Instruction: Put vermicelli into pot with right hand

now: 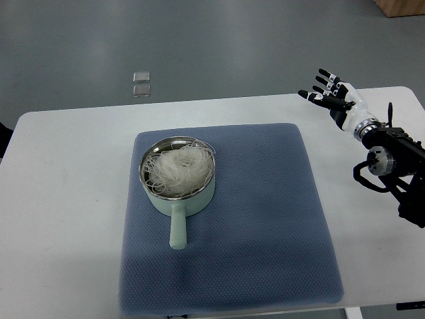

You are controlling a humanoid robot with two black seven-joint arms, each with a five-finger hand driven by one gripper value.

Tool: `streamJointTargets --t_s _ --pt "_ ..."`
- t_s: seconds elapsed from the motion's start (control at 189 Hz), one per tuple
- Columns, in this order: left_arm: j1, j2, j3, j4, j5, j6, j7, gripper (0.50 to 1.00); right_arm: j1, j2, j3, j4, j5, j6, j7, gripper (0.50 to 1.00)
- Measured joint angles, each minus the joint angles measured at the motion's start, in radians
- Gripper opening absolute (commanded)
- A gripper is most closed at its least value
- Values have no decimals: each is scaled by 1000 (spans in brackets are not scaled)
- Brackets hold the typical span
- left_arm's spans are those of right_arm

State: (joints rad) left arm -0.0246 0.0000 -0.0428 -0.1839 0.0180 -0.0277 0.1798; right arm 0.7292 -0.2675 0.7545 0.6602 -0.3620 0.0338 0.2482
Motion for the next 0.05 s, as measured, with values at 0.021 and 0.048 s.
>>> streamJointTargets --t_s 0.021,0.048 --pt "0 0 0 0 0 0 0 1000 -1 4 0 0 0 -1 0 930" --pt "0 0 0 0 0 0 0 1000 -2 10 -1 0 0 -3 0 930"
